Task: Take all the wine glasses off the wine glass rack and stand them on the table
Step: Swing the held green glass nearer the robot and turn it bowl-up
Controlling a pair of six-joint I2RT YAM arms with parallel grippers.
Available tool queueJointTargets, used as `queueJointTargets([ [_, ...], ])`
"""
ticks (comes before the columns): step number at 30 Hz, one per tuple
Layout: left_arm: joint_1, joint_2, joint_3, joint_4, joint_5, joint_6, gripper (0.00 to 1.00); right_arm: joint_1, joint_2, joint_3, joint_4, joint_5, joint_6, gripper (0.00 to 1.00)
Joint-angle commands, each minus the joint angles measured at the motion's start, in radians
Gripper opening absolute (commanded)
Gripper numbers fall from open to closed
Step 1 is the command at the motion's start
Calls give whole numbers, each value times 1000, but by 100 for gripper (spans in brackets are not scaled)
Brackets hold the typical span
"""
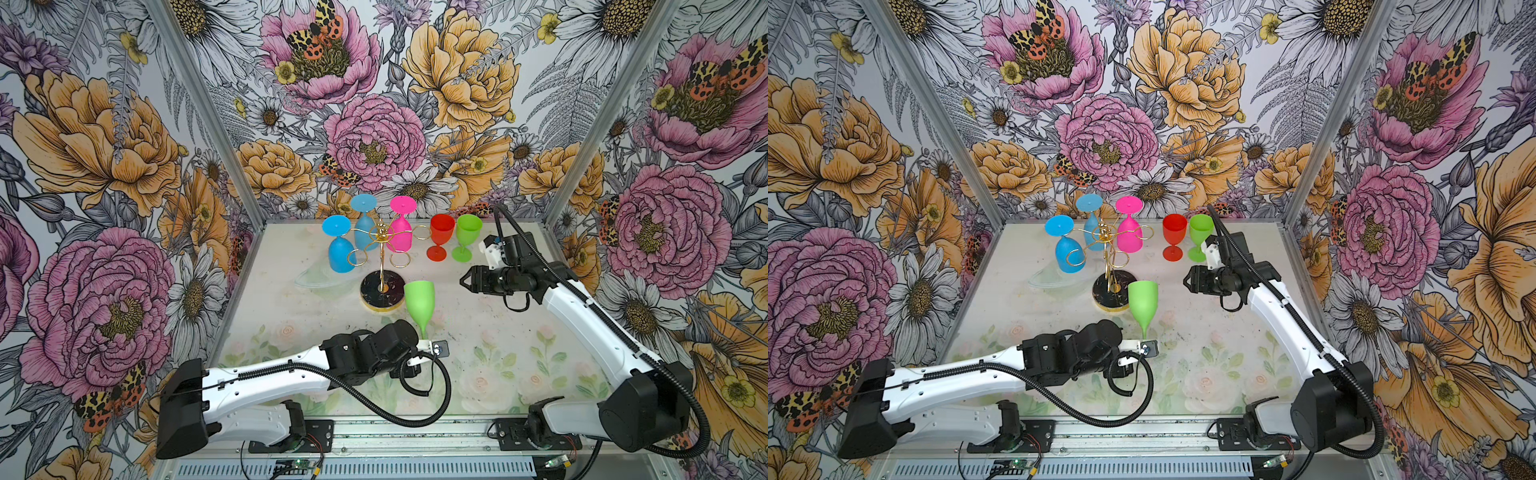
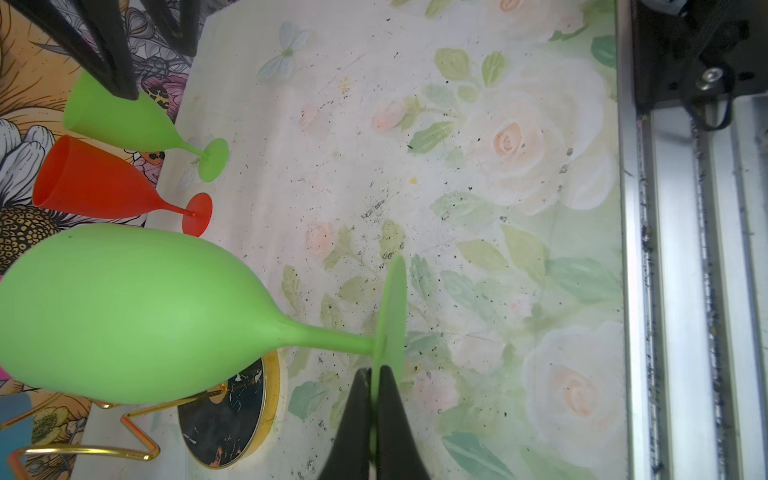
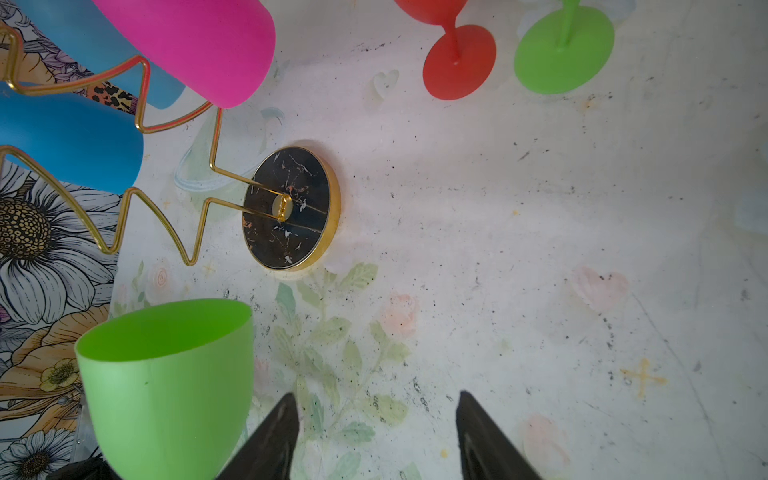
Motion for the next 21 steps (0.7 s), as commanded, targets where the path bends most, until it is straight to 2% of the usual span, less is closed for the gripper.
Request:
queueJointTargets([
  [1,-18,-7,-23,62,-108,91,0,8,12,40,-1,-33,10,61],
  [9,-67,15,-75,92,-210,216,0,17,29,67,-1,-102,5,61],
  [21,-100,58,-115,137,-304,312,0,54,66,120,-1,-206,3,61],
])
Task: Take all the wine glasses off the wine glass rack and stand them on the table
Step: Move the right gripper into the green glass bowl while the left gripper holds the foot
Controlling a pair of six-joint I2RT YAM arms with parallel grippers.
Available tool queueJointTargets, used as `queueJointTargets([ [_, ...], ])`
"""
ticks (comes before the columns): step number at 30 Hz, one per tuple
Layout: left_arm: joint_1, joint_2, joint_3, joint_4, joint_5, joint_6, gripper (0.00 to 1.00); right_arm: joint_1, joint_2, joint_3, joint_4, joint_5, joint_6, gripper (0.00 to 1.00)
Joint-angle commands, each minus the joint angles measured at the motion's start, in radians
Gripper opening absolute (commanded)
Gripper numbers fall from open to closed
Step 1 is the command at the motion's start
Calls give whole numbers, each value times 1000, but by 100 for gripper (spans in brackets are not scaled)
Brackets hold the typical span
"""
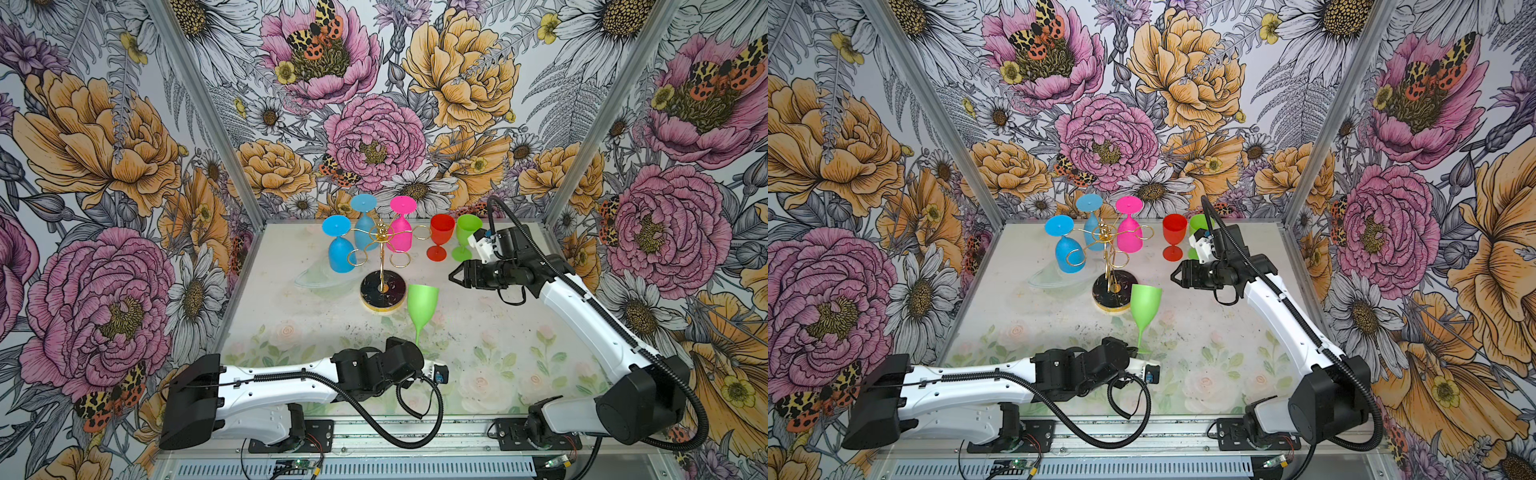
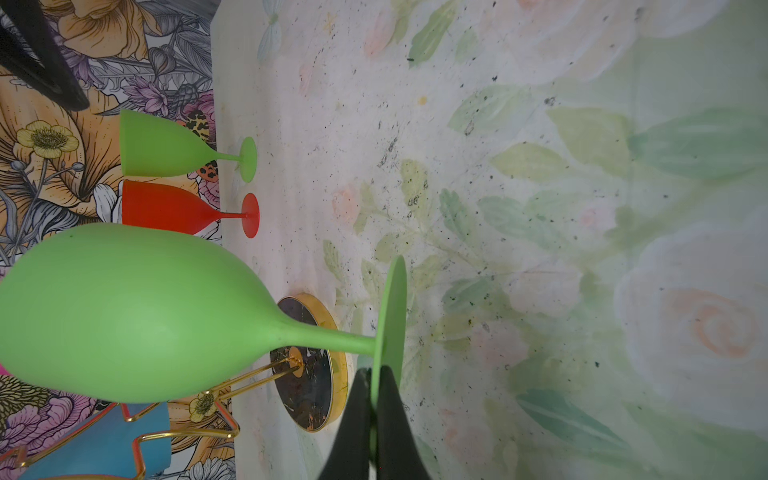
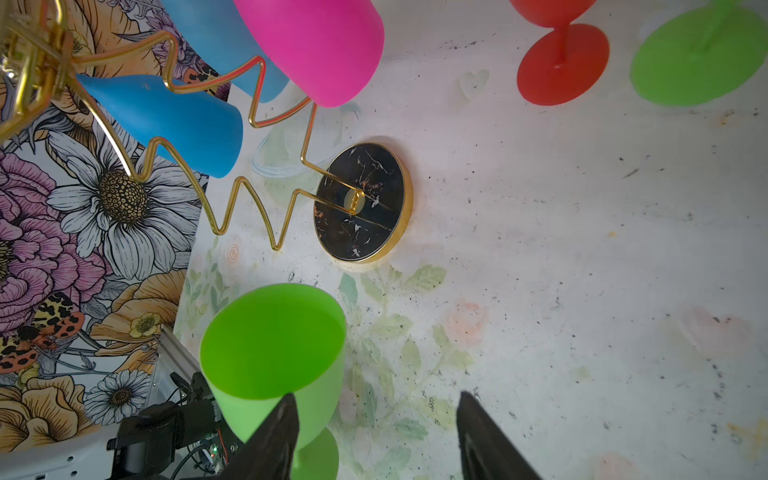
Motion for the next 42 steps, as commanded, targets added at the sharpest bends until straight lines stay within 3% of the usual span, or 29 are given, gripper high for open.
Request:
queueJointTargets([
  [1,-9,15,-17,52,-59,46,0,16,24,33,6,-61,2,61],
  [9,-8,33,-29,90,-104,94,0,39,31,33,6,-89,-6,61],
  [17,-63,48,-39,146,-171,146,0,56,59,34,7,-74,-7,60],
  [42,-75,80,-69,271,-321,202,0,80,119,13,7,-104,-15,45],
])
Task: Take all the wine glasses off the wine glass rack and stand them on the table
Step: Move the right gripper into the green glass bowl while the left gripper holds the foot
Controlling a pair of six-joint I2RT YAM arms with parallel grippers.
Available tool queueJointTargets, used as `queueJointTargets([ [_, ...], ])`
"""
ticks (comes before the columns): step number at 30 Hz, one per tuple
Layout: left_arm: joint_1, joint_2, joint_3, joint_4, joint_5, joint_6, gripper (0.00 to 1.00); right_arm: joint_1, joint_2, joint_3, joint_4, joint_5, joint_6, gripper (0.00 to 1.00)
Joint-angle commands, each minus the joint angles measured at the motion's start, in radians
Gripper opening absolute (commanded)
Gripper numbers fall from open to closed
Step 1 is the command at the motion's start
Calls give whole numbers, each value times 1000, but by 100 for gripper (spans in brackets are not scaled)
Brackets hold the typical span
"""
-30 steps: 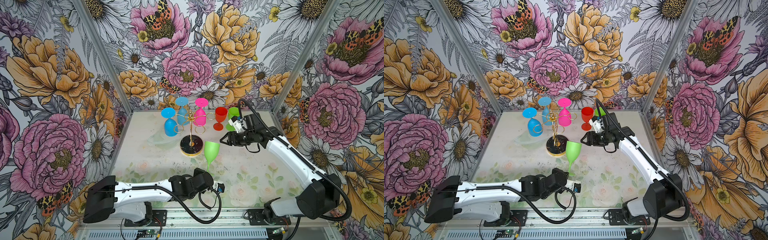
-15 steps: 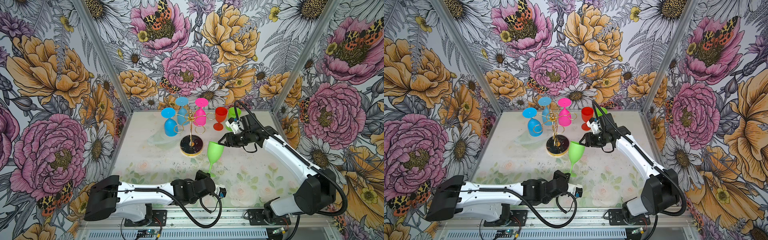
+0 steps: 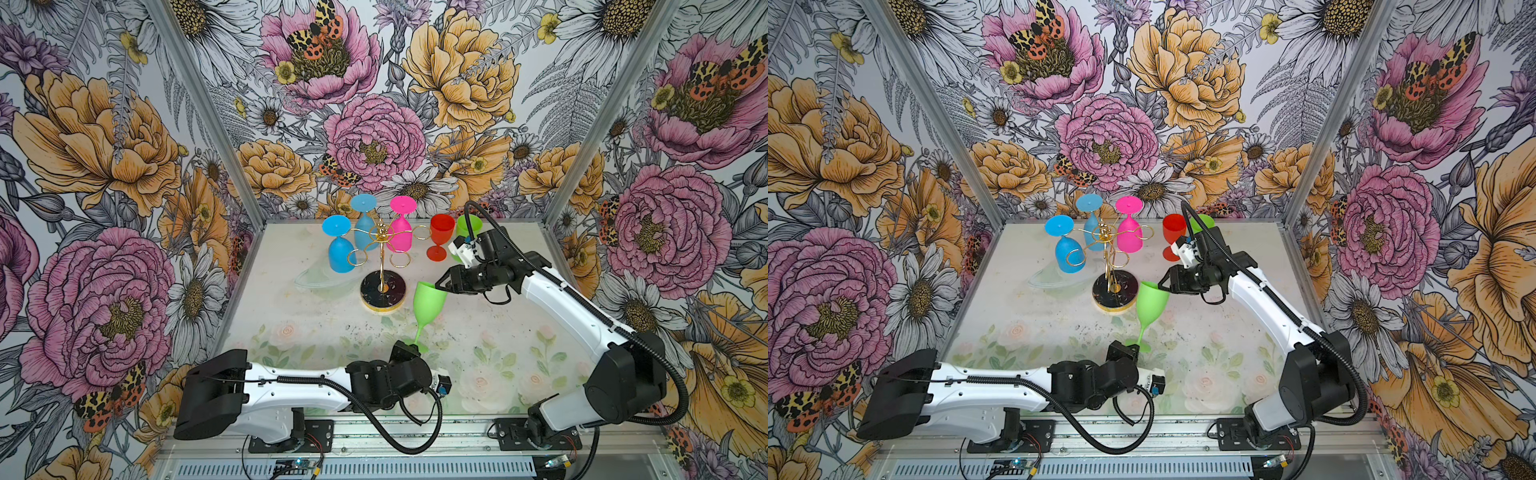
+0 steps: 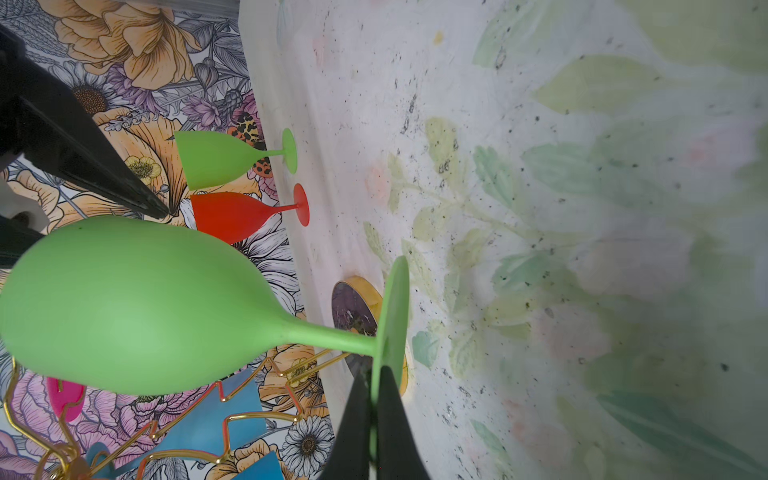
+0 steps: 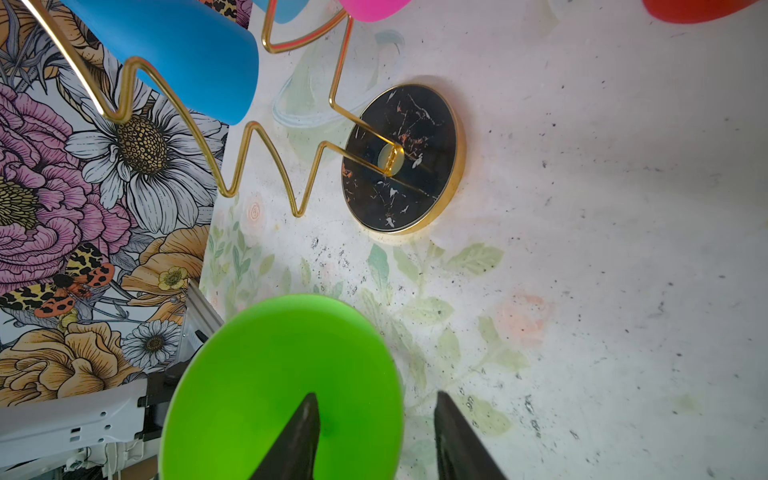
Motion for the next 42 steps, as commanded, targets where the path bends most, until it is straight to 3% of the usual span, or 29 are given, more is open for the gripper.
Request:
queueJointTargets([
  [1,-1,-7,-1,101,-79,12,0,15,16,11,-14,-21,-10,44],
  [26,-1,9,-16,144,-178,0,0,8,12,9,-16,40,5,42],
  [42,4,42,-23,280,-218,92,0,5,29,12,-16,-39,-2,37],
])
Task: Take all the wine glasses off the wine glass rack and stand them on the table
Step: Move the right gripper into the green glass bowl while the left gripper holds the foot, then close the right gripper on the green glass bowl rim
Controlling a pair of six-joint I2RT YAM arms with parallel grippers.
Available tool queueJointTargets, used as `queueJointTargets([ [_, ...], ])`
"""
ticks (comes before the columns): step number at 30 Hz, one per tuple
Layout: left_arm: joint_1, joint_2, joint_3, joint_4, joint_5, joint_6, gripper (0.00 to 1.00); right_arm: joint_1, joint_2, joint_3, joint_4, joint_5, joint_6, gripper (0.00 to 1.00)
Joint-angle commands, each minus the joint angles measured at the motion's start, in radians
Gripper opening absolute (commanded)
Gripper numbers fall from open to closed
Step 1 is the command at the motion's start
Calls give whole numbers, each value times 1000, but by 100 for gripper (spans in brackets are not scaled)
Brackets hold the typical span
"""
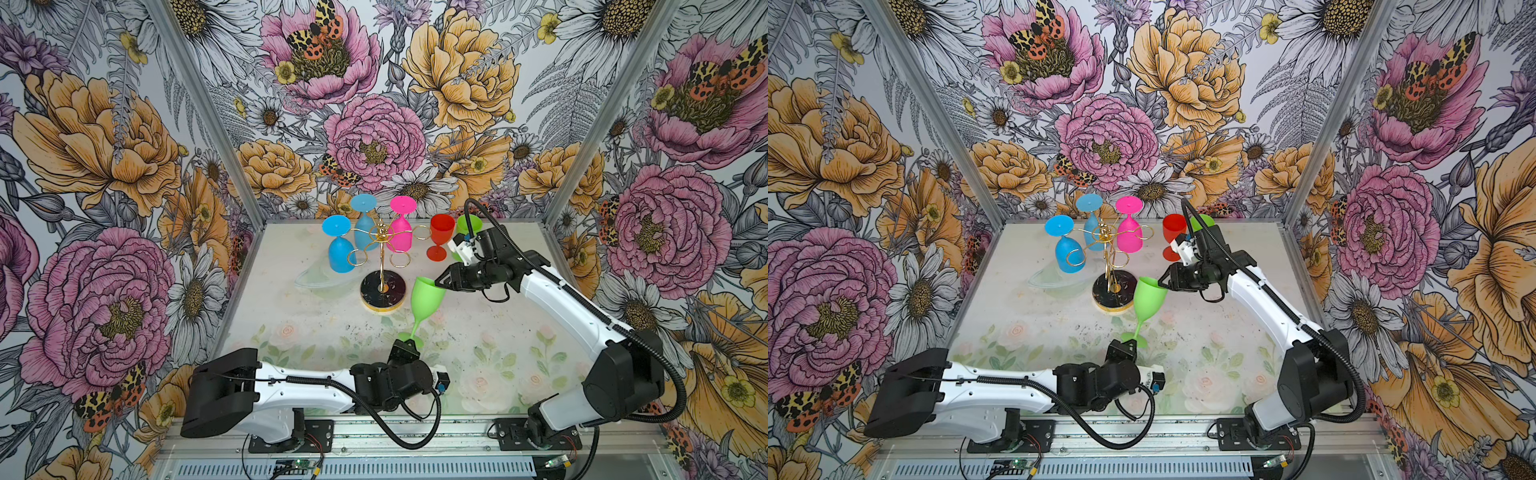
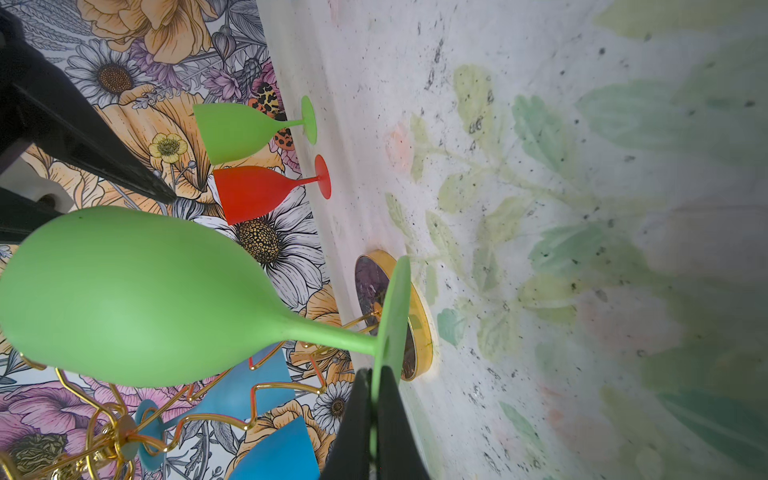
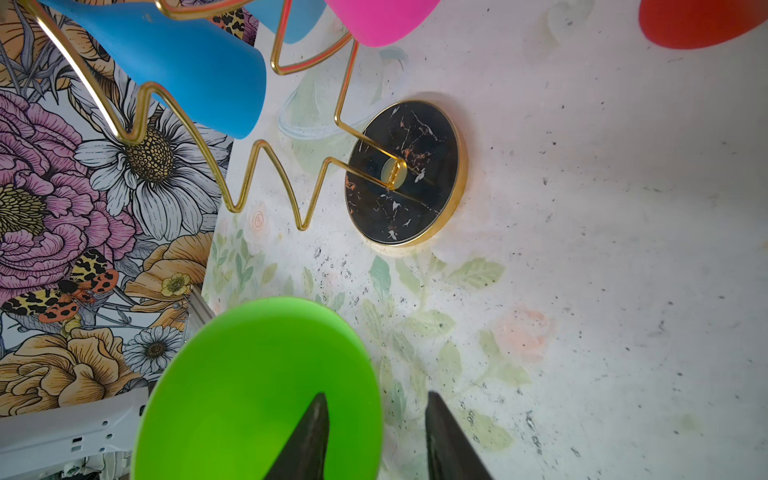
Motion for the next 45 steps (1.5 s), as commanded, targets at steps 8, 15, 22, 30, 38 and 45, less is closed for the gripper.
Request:
queueJointTargets([
  [8,12,12,10,205,-102,38,0,7,18,0,-45,-49,-15,19],
  [15,11,29,5,205,-108,30,0,1,4,-4,-46,-42,-19,5],
  [22,11,34,2,203,-106,15,6,-4,-13,-4,-47,-19,-18,0],
  [30,3,24,-1,179,-90,-25,27,-16,-32,15,-45,31,-23,0],
  [38,-8,9,2,126,-68,-89,32,-28,-57,52,-44,113,-41,0],
  [45,-9,-5,8,87,-54,-145,38,-31,-66,77,-43,197,-61,0],
])
